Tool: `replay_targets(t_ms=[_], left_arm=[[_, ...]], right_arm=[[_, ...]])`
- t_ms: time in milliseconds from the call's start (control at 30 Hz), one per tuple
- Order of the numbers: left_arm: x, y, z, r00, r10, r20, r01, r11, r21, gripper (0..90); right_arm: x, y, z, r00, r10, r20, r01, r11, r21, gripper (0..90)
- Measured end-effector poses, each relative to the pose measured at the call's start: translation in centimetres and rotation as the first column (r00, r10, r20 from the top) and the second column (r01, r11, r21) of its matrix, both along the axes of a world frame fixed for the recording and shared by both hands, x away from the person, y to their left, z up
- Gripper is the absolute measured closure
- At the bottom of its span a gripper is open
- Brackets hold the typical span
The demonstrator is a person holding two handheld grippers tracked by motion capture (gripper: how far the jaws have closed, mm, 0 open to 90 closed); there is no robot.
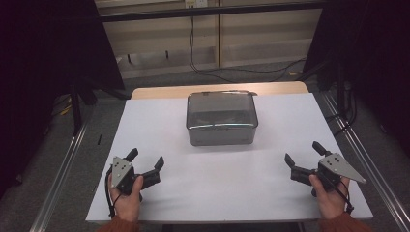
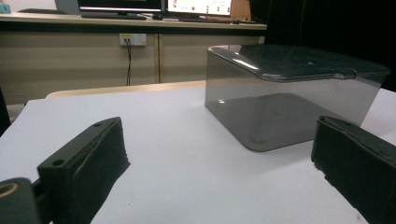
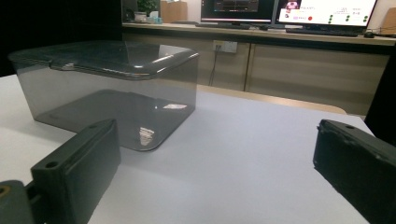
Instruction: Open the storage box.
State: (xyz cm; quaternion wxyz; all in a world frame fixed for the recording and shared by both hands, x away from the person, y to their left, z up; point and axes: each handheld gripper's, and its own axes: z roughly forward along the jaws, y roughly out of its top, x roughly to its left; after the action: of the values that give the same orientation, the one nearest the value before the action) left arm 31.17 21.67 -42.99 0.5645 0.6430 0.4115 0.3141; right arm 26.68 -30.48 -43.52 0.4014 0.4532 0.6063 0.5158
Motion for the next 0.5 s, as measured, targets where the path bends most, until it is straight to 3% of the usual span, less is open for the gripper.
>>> replay_targets(t_ms=[500], left_arm=[[-0.22,-0.10,-0.05,0.9992,-0.034,-0.022,0.034,0.9993,-0.016,3.1]], right_arm=[[0.52,0.85,-0.25,0.9967,0.076,-0.031,-0.076,0.9971,-0.009,1.5]])
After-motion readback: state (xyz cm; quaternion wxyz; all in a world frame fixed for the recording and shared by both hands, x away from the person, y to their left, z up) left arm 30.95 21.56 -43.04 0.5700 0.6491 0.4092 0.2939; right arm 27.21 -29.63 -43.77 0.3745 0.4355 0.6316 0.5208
